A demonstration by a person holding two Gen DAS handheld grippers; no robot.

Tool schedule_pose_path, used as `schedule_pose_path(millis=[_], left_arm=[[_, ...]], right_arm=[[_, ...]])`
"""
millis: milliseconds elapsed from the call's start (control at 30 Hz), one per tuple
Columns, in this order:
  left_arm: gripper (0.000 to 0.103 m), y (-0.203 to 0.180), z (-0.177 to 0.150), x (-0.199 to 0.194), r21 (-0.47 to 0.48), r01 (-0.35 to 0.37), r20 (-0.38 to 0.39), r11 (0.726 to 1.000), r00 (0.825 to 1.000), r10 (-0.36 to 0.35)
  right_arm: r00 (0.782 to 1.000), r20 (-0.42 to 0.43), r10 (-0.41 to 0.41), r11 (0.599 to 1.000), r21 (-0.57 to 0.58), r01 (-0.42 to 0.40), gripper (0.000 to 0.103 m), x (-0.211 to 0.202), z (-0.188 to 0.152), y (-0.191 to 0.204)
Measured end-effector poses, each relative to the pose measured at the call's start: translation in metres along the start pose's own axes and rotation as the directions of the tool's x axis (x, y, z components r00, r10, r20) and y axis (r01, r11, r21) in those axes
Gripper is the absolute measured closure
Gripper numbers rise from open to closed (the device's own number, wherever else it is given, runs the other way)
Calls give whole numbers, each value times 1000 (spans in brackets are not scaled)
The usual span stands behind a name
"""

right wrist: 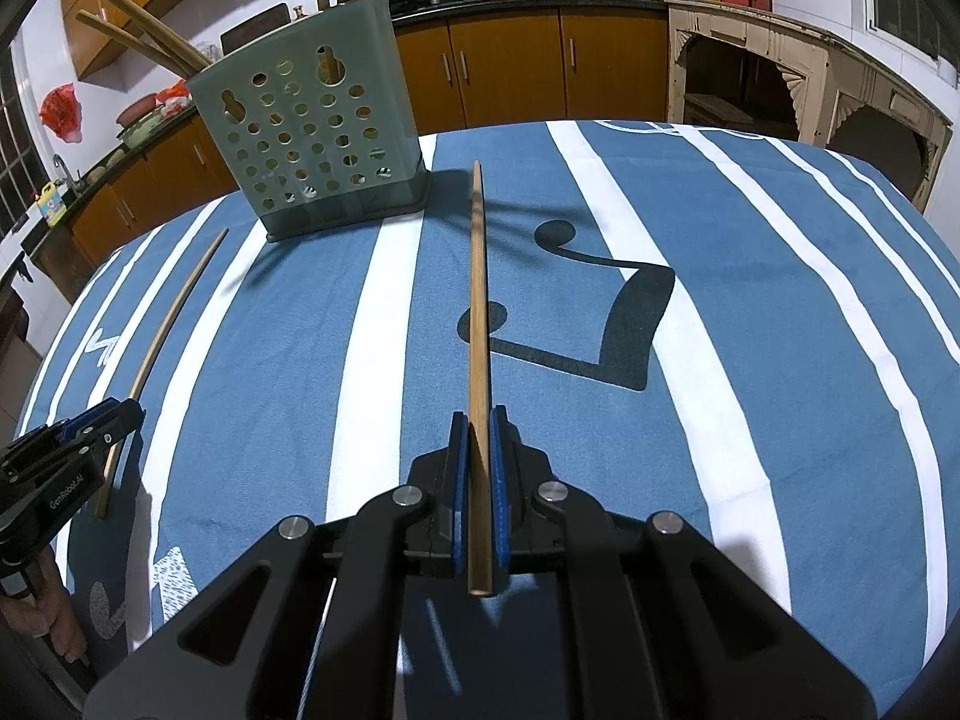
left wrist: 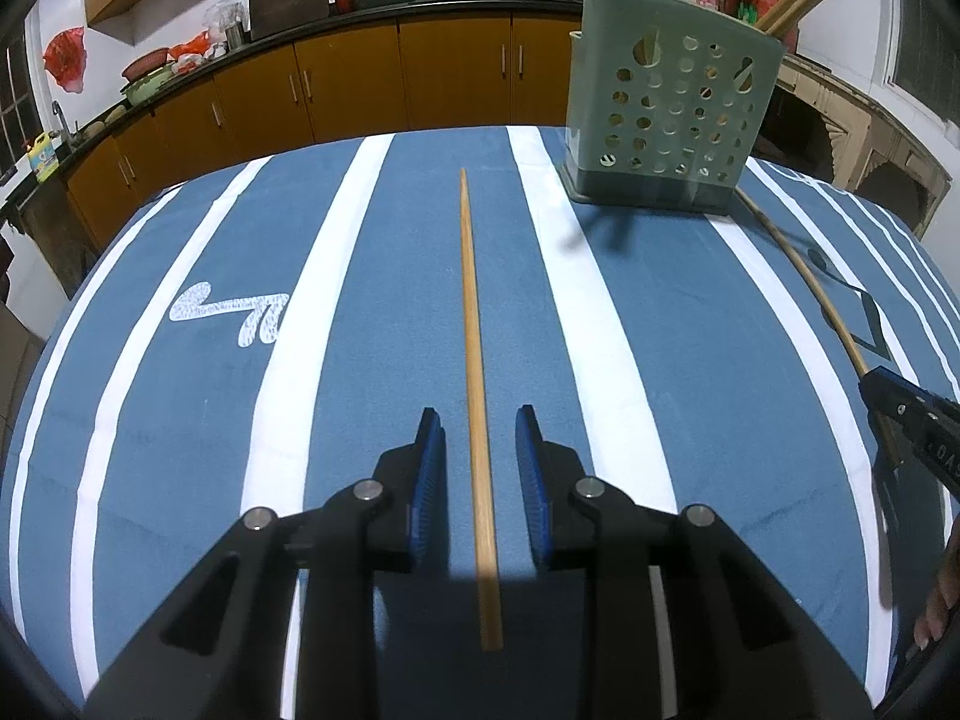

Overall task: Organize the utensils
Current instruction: 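Open the left tool around its chopstick while the right tool holds its chopstick, then lift both held chopsticks upright toward the green holder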

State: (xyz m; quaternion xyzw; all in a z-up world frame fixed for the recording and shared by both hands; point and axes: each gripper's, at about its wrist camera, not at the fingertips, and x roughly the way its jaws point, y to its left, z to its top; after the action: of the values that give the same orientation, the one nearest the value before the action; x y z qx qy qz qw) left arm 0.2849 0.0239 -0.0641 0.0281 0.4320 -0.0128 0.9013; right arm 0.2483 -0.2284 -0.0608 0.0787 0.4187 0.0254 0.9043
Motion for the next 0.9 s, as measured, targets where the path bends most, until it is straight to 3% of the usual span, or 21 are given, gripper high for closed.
schedule_pose_path(millis=[367,500,633,767,900], left_arm=[[76,1,-1,0,-4,5,0,1000,1000,-5],[82,0,-3,-2,-3,4,1,1000,1000,-4],[94,0,-7,-5,-8,14,2,1000,1000,-14],[95,1,-9,-6,0,23,2,1000,1000,-23],[96,4,-11,-14,18,25,-3,1000,1000,-25]], right_arm=[[1000,0,5,1000,4,-5,94,0,0,-1],[1000,0,8,1000,7,-8,94,0,0,-1],[1000,1,20,1000,17,-20,95,-1,-1,-3],[999,7,50,998,42,-50,95,-2,-1,-8],[999,44,30,999,25,-31,95,-13,-2,-9]])
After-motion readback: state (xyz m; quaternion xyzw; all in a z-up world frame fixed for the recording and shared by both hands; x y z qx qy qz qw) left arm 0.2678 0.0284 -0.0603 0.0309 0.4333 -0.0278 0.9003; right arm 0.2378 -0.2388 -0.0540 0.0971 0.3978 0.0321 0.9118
